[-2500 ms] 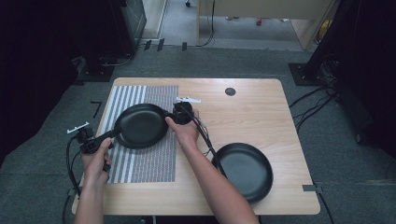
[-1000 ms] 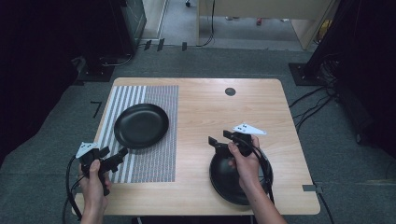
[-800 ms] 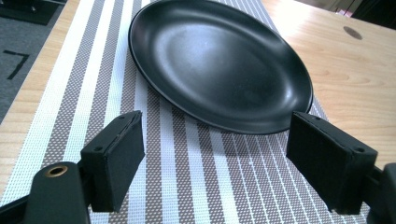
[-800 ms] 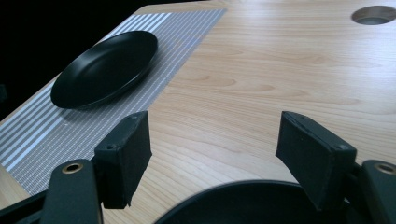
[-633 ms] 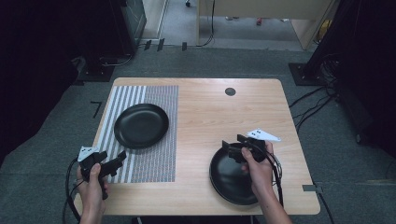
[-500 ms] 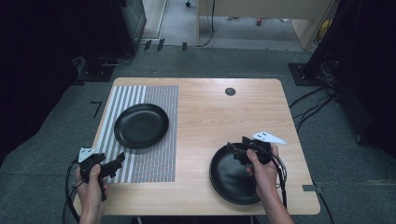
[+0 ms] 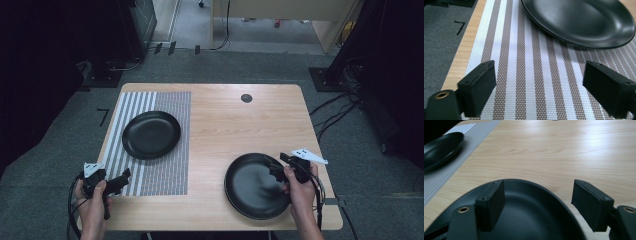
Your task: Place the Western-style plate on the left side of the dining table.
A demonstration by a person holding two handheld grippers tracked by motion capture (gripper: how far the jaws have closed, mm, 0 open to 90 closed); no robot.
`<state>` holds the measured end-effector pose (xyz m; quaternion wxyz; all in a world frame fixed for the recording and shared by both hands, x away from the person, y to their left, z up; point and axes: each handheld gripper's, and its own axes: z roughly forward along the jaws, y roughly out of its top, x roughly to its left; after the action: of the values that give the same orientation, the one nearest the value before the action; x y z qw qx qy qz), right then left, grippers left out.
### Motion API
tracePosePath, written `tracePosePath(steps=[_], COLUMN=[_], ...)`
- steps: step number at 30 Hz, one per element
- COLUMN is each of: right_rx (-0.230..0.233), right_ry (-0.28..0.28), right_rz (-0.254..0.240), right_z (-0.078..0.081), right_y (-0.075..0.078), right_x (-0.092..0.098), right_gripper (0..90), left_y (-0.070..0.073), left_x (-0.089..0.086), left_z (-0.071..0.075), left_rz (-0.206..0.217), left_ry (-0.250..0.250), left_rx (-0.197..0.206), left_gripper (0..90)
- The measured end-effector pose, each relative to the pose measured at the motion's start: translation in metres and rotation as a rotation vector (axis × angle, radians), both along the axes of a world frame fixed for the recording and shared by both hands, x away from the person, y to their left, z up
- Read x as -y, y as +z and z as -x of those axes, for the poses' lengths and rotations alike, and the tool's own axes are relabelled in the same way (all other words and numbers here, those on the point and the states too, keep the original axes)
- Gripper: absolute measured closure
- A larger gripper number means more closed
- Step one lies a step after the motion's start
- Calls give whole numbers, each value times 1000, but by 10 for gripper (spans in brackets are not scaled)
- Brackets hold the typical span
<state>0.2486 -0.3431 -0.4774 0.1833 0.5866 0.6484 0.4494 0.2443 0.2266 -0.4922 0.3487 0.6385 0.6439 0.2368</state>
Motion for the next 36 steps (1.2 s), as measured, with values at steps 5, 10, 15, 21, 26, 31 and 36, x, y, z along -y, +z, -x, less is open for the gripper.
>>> tracePosePath(steps=[5,10,15,21,26,31,36], right_rx=[-7,-14,-32,-41,-44,-56,-77], right_ry=[-42,-92,-125,-138,-152,-164,-168], right_rz=[29,121,132,125,124,130,130], right_z=[7,11,16,20,24,28,34], right_y=[-3,-8,-12,-15,-17,-22,-28], right_x=[18,28,44,57,66,75,87], right_gripper=[262,248,225,212,211,210,212], left_y=[-3,-4,-5,-7,-8,-10,-12], left_x=[0,-1,-3,-4,-4,-4,-4], left_z=[1,2,4,6,7,8,10], left_rz=[-9,-3,-15,-21,-27,-34,-44], left_ry=[-10,-27,-24,-22,-25,-38,-49], left_rx=[-15,-40,-54,-57,-59,-67,-75], left_gripper=[87,20,11,10,10,11,11])
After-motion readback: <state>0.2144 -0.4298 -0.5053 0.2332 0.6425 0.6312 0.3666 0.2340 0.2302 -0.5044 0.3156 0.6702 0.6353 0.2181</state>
